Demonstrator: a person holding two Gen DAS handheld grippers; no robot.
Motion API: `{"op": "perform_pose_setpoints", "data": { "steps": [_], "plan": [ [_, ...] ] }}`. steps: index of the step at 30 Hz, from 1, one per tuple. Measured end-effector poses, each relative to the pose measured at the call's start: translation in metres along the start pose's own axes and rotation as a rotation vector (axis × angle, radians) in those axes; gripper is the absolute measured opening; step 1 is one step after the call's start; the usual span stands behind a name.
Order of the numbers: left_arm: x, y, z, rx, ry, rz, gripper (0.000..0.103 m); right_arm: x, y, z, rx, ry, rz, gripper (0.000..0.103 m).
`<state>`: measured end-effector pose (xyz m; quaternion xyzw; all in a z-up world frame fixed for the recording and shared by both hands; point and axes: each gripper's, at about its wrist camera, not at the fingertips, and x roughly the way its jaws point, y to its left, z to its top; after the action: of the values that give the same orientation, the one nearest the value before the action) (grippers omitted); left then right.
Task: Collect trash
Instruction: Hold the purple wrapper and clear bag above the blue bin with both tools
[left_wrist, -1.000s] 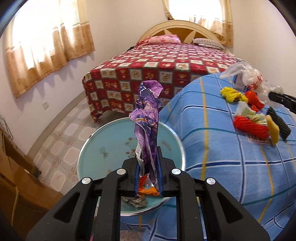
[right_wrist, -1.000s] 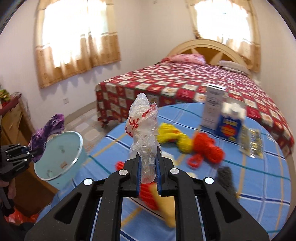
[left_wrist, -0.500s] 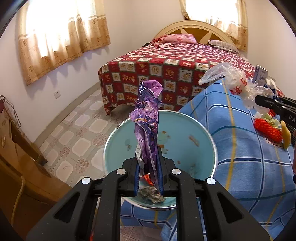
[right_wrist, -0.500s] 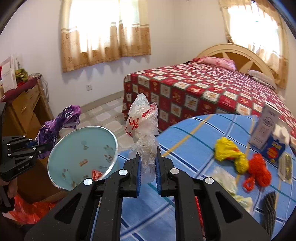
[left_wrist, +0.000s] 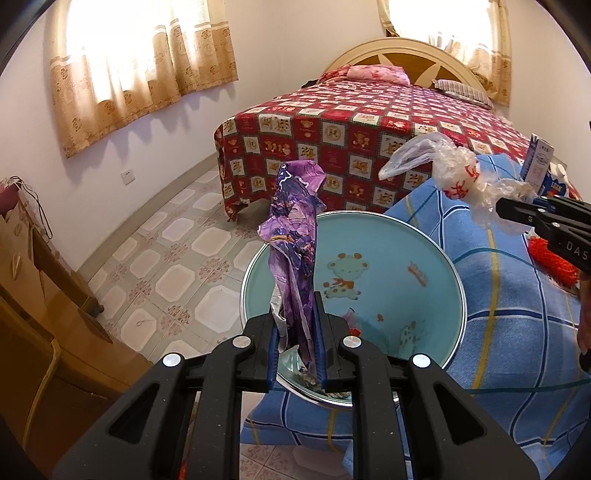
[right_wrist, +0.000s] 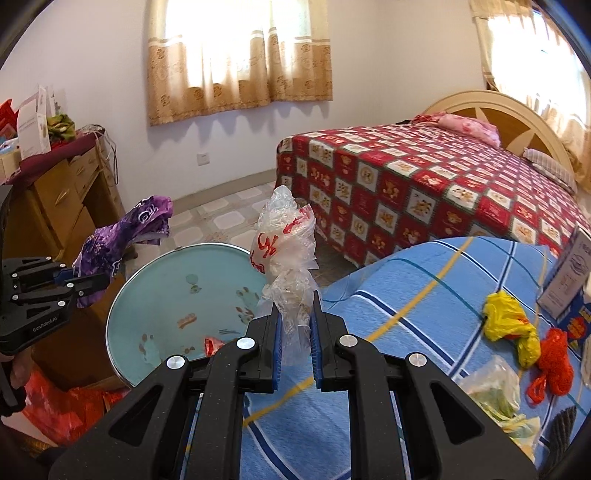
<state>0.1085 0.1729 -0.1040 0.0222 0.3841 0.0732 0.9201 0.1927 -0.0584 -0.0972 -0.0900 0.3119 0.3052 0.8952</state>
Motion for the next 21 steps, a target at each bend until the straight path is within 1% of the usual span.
{"op": "perform_pose_setpoints", "data": {
  "steps": [7, 21],
  "plan": [
    [0.001, 0.004, -0.001, -0.002, 0.001, 0.006, 0.015, 0.007, 0.011, 0.002, -0.024, 0.005, 0.016, 0.014],
    [0.004, 0.007, 0.0, -0.005, 0.009, 0.015, 0.015, 0.01, 0.02, 0.003, -0.048, 0.003, 0.03, 0.014]
  ]
}}
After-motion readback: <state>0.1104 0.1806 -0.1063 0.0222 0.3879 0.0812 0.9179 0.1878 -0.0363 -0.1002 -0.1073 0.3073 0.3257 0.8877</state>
